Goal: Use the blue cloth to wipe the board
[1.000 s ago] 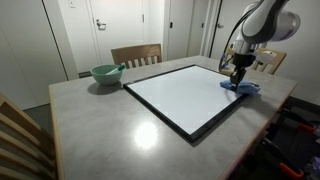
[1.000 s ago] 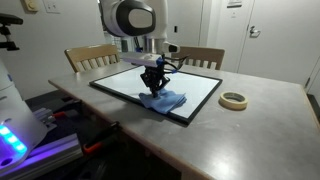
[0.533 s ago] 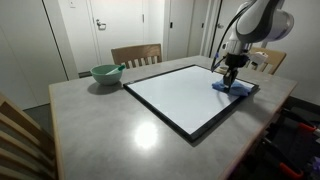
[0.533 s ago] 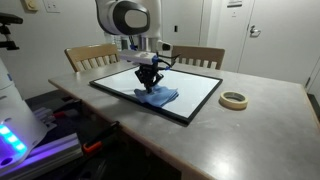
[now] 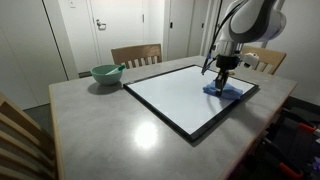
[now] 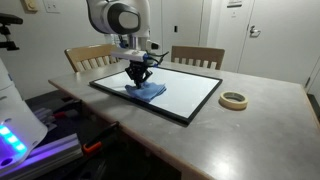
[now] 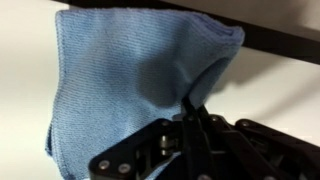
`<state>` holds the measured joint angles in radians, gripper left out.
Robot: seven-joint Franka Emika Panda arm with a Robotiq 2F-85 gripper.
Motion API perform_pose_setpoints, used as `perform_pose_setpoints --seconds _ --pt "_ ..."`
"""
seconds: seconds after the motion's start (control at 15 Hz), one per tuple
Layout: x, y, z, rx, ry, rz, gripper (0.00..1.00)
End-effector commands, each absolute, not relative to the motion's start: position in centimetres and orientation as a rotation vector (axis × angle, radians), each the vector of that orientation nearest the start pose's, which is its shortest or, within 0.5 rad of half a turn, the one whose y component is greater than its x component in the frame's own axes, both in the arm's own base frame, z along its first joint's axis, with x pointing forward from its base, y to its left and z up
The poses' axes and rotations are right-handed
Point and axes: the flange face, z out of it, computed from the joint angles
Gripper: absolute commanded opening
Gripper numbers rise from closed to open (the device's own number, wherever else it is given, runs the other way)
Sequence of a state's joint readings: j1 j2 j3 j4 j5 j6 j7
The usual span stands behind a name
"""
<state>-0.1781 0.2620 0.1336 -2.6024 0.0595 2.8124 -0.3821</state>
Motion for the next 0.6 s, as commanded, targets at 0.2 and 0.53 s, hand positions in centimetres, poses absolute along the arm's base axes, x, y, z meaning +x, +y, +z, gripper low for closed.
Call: perform_pose_setpoints --seconds 0.2,0.53 --pt "42.8 4.1 14.8 -3.005 -0.419 0.143 0.01" --pt "42.9 8.3 14.6 -2.998 -0.435 0.169 0.01"
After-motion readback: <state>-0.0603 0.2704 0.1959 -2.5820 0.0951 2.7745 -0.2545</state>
